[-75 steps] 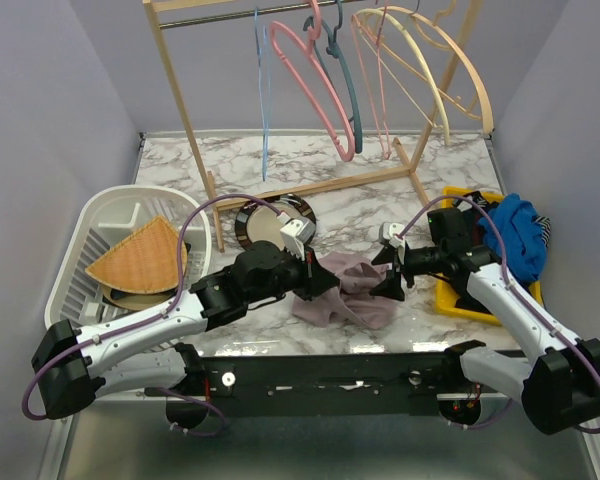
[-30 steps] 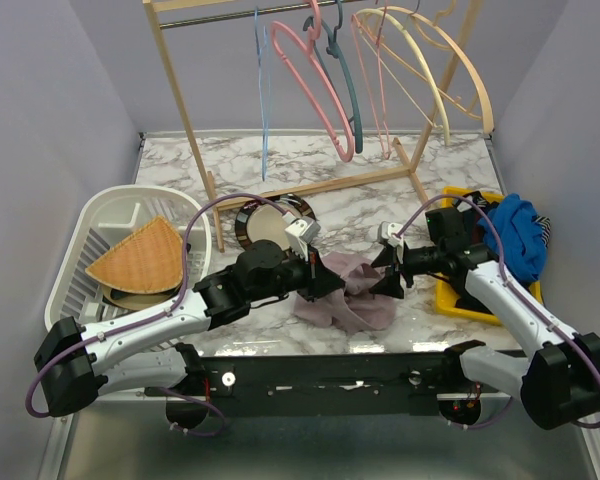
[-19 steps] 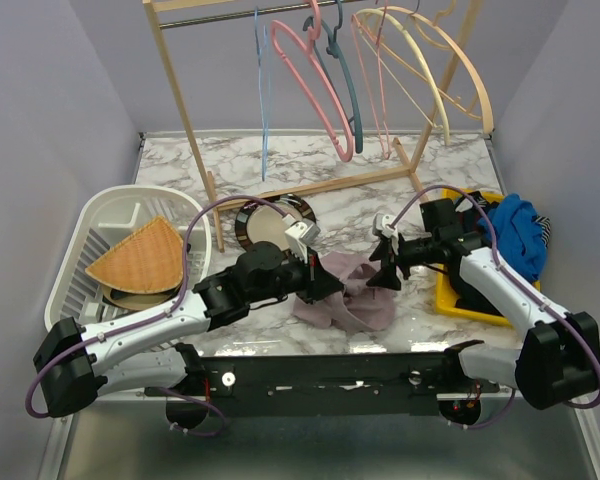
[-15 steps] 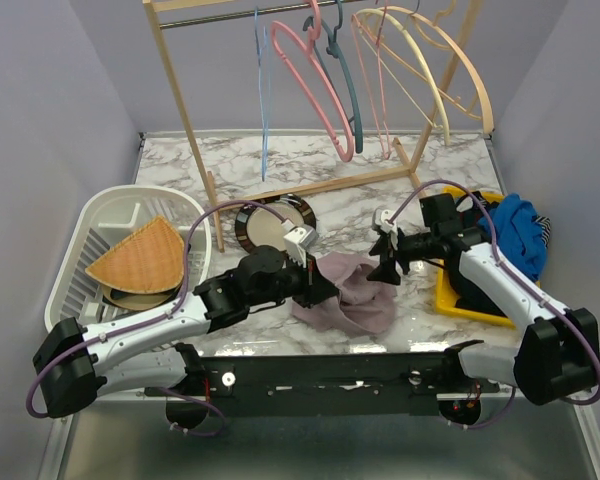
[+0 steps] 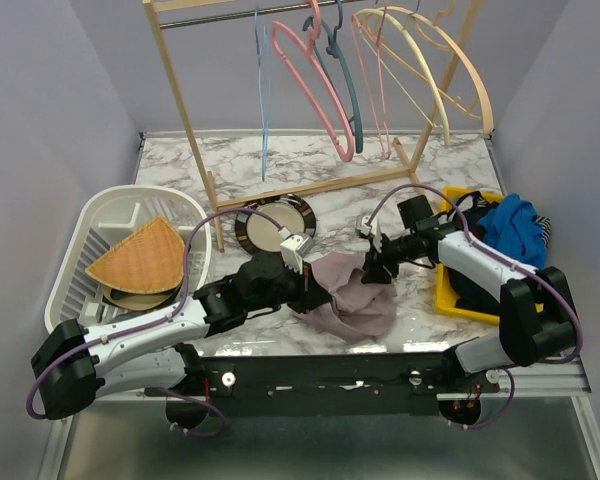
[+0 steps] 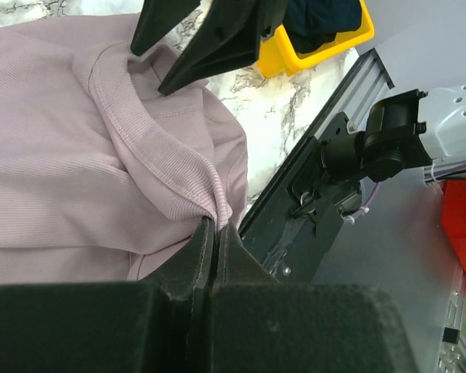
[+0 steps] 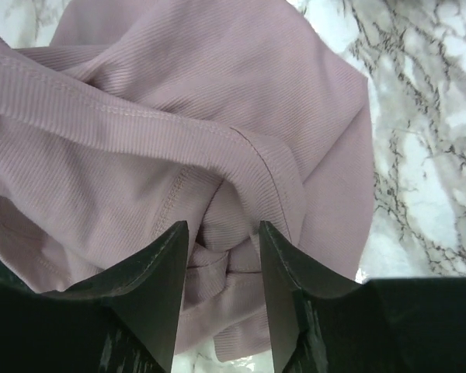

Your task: Place the tank top on the hanger

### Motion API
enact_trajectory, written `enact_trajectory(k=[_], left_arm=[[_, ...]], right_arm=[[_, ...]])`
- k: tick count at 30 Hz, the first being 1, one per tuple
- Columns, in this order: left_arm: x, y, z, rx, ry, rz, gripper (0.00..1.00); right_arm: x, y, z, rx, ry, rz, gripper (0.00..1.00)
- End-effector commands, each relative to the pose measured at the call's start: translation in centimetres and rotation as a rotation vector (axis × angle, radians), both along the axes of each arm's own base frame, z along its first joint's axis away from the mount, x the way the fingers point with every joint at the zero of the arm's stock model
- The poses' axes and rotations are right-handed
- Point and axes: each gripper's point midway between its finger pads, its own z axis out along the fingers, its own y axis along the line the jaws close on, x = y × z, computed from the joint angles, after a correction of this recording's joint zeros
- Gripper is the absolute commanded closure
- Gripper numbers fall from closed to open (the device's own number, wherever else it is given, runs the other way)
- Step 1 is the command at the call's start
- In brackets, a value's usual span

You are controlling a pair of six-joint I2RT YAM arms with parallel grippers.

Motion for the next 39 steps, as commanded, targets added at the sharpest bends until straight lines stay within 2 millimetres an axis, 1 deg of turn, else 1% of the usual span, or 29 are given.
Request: enact_trajectory(k=[1,2,4,5,7,8,13,17,21,23,24,25,26,28,29,30,31,35,39], left_arm=[[0.7,-0.1,0.8,-0.016,-0.021,0.028,0.96],[0.8,-0.1,0.7,-0.012,-0.02,0.031,0.96],[0.9,-0.1,0.6,-0.009,-0.02,0.033,0.96],[1.0,-0.1,0.4,-0.001,-0.018,0.039,0.94],[1.2,-0.2,0.5,0.004,-0.022,0.045,0.92],[1.2,-0.1,0.2,0.016,-0.018,0.05,0.91],[2.0,0.2,-0.2,0.045,-0.018,0.092,0.85],[2.7,0.4,-0.8,0.082,-0.013,0.125,0.81],[2.8,0.7,-1.5,0.108,0.008,0.136,0.75],[2.8,0.8,-1.6,0.115,0.015,0.139,0.74],[3.2,0.9,-1.6,0.121,0.008,0.163,0.74],[3.3,0.9,-1.6,0.122,0.008,0.165,0.74],[3.3,1.0,-1.7,0.13,0.01,0.169,0.71],[3.3,1.1,-1.7,0.132,0.014,0.171,0.71],[3.3,1.1,-1.5,0.124,0.012,0.174,0.68],[3.2,1.2,-1.8,0.126,0.015,0.177,0.66],[3.2,1.3,-1.9,0.123,0.017,0.181,0.65],[3.1,1.7,-2.1,0.138,0.018,0.185,0.58],[3.1,2.0,-2.2,0.141,0.02,0.192,0.57]], right_arm=[[1.3,-0.1,-0.6,-0.055,-0.04,-0.023,0.57],[1.3,-0.1,-0.5,-0.056,-0.043,-0.027,0.63],[1.2,-0.1,-0.3,-0.054,-0.044,-0.027,0.72],[1.2,-0.1,-0.1,-0.051,-0.041,-0.028,0.82],[1.0,0.0,0.5,-0.041,-0.041,-0.026,0.91],[1.0,0.0,0.8,-0.04,-0.046,-0.028,0.99],[0.7,-0.2,2.5,-0.033,-0.057,-0.041,0.99],[0.6,-0.5,3.5,-0.053,-0.051,-0.047,0.99],[0.5,-0.8,3.7,-0.063,-0.069,-0.046,0.99],[0.7,-1.1,3.7,-0.077,-0.08,-0.057,0.99],[0.8,-1.3,3.8,-0.084,-0.093,-0.066,0.99],[1.0,-1.3,4.0,-0.083,-0.102,-0.073,0.99],[1.1,-1.4,4.2,-0.08,-0.108,-0.081,0.99],[1.3,-1.6,4.2,-0.079,-0.111,-0.091,0.99],[1.3,-1.6,4.3,-0.077,-0.112,-0.094,0.99],[1.3,-1.6,4.3,-0.076,-0.111,-0.094,0.99],[1.4,-1.6,4.2,-0.082,-0.109,-0.097,0.99],[1.5,-1.8,4.0,-0.089,-0.102,-0.103,0.99],[1.5,-1.9,3.9,-0.088,-0.097,-0.106,0.99]])
